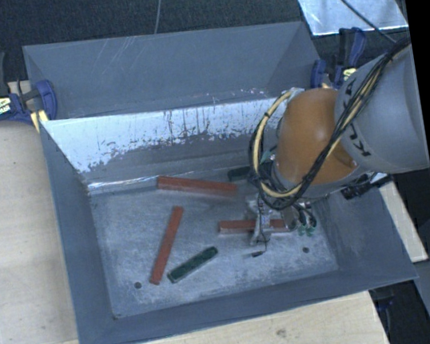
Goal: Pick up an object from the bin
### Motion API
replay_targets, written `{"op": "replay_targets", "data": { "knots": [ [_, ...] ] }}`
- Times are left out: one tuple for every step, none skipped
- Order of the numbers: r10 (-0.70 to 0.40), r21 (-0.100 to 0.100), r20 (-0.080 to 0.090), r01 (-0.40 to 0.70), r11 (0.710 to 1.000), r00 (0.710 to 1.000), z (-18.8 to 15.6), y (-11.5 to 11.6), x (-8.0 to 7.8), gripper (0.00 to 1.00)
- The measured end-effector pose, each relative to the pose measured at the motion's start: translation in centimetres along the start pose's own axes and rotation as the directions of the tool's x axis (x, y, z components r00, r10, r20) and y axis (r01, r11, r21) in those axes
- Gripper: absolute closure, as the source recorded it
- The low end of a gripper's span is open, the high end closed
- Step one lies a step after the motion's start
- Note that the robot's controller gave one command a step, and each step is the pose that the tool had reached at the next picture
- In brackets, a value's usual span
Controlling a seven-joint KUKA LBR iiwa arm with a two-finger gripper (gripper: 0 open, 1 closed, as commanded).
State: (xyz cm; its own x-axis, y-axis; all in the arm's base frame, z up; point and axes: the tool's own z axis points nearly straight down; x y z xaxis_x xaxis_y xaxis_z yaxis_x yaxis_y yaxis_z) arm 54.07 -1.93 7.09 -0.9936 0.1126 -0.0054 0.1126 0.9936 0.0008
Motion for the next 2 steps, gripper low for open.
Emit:
{"op": "replay_targets", "data": {
  "knots": [
    [-0.025, 0.0, -0.002, 0.025, 1.0, 1.0, -11.73, 2.7, -0.59, 1.0],
    [-0.026, 0.001, -0.002, 0.026, 1.0, 1.0, -11.73, 2.69, -0.59, 1.0]
  ]
}}
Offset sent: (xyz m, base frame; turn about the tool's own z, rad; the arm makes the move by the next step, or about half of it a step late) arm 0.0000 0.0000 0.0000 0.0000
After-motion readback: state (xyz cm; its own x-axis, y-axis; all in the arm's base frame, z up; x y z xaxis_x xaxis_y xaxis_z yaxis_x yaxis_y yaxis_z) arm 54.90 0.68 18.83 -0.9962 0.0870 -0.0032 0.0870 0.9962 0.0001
